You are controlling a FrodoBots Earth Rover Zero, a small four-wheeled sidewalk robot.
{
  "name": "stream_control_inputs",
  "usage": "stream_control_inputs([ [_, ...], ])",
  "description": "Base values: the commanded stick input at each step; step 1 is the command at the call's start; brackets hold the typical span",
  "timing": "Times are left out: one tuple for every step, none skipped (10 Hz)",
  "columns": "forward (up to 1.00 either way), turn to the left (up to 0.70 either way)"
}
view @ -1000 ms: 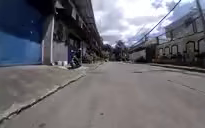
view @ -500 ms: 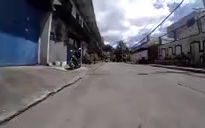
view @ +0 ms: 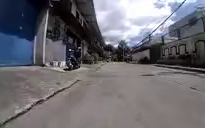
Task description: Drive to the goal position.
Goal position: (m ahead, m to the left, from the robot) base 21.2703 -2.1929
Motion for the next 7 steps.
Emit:
stream_control_inputs([
  [0.85,0.00],
  [0.85,0.00],
  [0.85,0.00],
  [0.85,0.00],
  [0.85,0.00],
  [0.85,0.00],
  [0.85,0.00],
])
